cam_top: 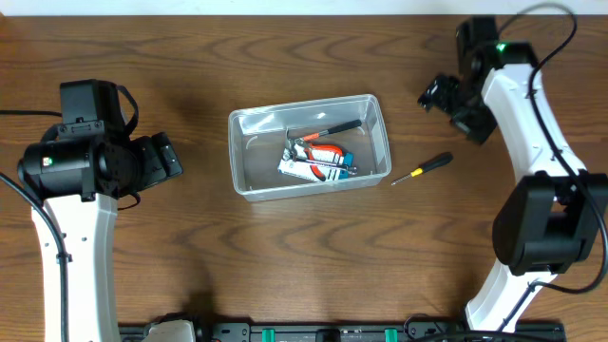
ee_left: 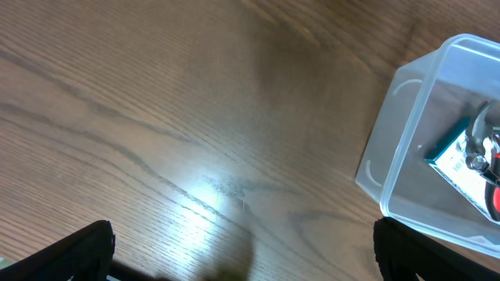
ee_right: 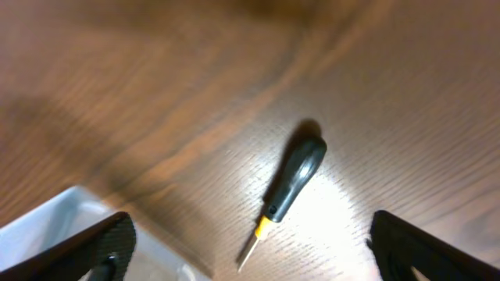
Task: Pack container
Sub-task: 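Grasp the yellow-and-black screwdriver by its handle with the right gripper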
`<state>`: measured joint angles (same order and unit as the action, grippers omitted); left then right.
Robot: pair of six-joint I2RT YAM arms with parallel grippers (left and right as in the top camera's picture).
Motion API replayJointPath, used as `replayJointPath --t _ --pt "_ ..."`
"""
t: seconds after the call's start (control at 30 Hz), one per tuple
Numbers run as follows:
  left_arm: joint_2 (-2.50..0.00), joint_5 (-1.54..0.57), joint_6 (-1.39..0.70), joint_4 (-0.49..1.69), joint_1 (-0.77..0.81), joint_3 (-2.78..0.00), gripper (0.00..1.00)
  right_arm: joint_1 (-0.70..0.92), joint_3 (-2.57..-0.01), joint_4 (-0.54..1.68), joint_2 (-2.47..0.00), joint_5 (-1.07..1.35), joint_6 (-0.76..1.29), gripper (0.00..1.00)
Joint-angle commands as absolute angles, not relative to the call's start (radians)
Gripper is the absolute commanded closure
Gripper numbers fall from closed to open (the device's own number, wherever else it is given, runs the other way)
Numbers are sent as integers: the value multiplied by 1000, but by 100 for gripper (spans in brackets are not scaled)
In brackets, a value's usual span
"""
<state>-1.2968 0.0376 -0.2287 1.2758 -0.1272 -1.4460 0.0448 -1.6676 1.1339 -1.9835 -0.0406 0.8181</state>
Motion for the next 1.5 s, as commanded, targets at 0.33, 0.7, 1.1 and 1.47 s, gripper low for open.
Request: replayJointPath --t 0.33,0.7,1.1,1.47 --pt "-1292 53 -223 1279 -131 -1442 2 40 -1412 958 -1982 -71 1112 3" --pt "-1292 53 -223 1279 -131 -1442 2 41 -1314 888 -1982 -71 1148 2" --pt "-1292 53 -223 1279 -131 -1442 2 41 -1222 793 -1982 -25 1147 31" --pt "-1292 54 -222 1279 -131 -1442 2 41 -1222 792 -1982 -17 1147 73"
